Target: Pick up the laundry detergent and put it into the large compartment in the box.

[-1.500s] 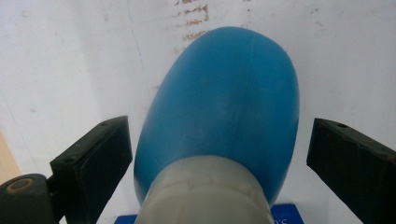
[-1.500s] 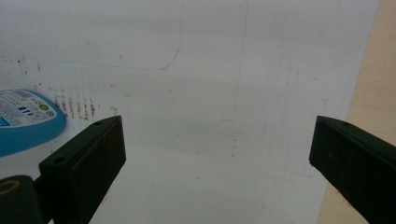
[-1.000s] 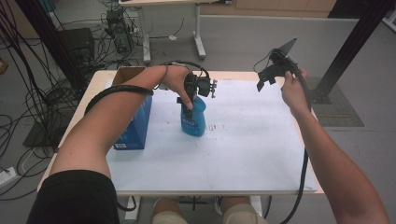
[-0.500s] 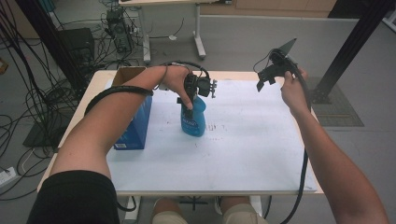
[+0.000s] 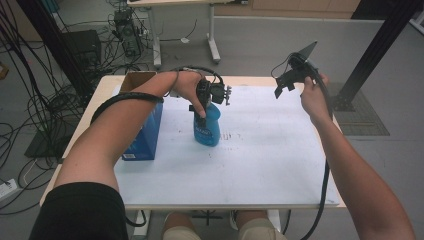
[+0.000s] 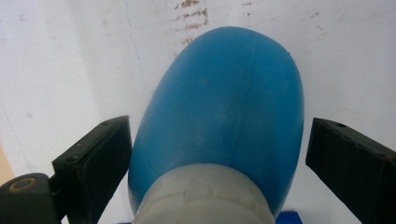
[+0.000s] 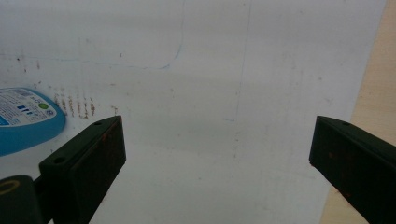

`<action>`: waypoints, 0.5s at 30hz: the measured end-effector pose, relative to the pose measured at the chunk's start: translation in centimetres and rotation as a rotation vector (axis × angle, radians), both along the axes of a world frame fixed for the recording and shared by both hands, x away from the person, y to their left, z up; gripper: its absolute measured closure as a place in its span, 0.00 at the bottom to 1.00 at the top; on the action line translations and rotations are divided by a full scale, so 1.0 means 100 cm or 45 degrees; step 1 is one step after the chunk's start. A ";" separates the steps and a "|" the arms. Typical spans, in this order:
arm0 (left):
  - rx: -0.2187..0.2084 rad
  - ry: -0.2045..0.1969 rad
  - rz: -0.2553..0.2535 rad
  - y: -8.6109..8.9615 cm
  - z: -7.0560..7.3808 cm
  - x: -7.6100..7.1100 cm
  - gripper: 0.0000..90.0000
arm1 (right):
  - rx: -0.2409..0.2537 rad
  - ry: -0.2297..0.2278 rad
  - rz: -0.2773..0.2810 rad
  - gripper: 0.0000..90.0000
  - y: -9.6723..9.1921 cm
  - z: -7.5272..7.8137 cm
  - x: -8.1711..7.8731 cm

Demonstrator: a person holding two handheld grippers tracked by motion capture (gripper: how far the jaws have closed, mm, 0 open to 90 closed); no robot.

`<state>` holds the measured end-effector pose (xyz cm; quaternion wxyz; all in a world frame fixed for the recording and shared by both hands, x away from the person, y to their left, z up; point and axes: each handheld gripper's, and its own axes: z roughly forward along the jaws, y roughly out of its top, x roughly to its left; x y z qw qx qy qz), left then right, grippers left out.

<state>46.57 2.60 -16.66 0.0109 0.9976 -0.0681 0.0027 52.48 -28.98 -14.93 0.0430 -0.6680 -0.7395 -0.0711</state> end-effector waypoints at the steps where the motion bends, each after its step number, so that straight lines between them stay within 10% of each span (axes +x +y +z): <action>1: 0.002 0.004 0.001 -0.001 0.000 0.000 0.09 | 0.000 0.000 -0.001 0.04 0.000 0.000 0.000; 15: -0.005 0.001 0.001 0.000 -0.002 0.000 0.09 | 0.003 -0.001 -0.004 0.04 -0.001 -0.001 0.000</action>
